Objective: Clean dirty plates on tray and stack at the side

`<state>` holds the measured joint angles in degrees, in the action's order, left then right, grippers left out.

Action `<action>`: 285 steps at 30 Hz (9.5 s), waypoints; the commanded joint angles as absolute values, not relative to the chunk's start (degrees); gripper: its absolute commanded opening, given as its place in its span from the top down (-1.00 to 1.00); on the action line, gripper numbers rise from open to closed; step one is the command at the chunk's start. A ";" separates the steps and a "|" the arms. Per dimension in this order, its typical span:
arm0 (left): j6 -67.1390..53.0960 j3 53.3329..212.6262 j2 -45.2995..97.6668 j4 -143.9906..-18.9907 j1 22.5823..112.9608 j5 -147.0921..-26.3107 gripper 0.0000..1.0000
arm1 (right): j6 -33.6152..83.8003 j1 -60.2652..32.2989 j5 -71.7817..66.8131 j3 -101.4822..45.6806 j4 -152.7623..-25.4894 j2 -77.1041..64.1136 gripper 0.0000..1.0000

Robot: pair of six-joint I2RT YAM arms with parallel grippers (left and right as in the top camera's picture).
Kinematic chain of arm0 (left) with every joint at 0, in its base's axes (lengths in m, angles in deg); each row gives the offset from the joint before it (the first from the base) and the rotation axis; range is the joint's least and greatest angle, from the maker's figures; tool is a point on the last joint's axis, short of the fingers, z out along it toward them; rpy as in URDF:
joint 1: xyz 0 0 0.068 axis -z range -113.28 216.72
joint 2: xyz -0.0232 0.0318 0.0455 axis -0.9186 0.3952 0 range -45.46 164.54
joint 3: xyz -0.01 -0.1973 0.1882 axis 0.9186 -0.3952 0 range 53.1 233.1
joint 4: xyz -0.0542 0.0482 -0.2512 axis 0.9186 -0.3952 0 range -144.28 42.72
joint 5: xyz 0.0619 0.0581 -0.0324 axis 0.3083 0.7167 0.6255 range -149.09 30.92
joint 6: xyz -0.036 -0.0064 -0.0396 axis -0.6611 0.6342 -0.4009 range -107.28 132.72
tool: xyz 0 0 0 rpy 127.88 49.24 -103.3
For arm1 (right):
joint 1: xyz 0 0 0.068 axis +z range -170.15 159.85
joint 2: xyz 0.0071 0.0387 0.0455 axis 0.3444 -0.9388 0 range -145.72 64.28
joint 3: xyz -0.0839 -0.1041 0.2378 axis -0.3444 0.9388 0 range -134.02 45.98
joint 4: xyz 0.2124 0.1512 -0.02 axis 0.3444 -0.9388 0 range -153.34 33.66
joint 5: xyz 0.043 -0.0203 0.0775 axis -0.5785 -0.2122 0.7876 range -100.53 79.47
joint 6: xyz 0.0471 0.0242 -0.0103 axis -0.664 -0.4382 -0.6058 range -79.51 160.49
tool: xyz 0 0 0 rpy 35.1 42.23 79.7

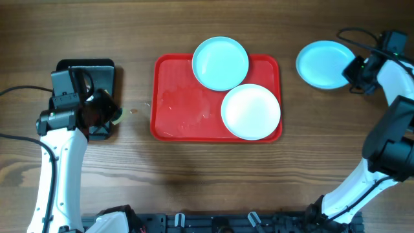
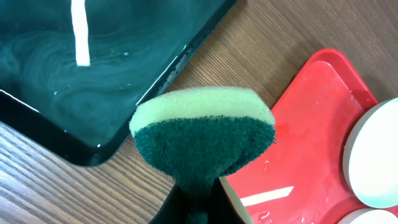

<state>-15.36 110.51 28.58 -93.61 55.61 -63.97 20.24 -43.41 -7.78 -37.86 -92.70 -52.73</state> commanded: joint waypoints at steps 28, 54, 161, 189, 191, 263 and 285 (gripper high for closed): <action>-14.29 111.19 28.82 -92.82 55.24 -64.89 0.92 | 29.16 -14.39 5.20 -37.94 -84.81 -44.25 -0.54; -14.29 111.19 28.82 -93.22 55.26 -64.89 0.92 | 22.95 -5.99 1.15 -37.88 -76.07 -59.09 0.28; -18.22 111.19 58.67 -67.05 83.89 -72.10 0.92 | 26.38 10.25 -2.84 -37.99 -86.38 -60.30 0.92; -17.83 111.19 52.18 -72.96 81.38 -71.36 0.92 | 26.56 10.20 -2.84 -37.99 -86.19 -60.30 0.91; -17.81 111.19 54.28 -72.26 82.69 -72.14 0.92 | 26.56 10.20 -2.84 -37.99 -86.14 -60.30 0.91; -20.56 111.80 40.58 -87.86 43.26 -70.18 0.92 | 39.65 8.89 -11.57 -38.82 -81.95 -36.30 0.91; -20.56 111.17 40.58 -87.62 43.24 -70.16 0.92 | 31.52 -44.97 -0.18 -38.64 -94.40 -45.41 0.90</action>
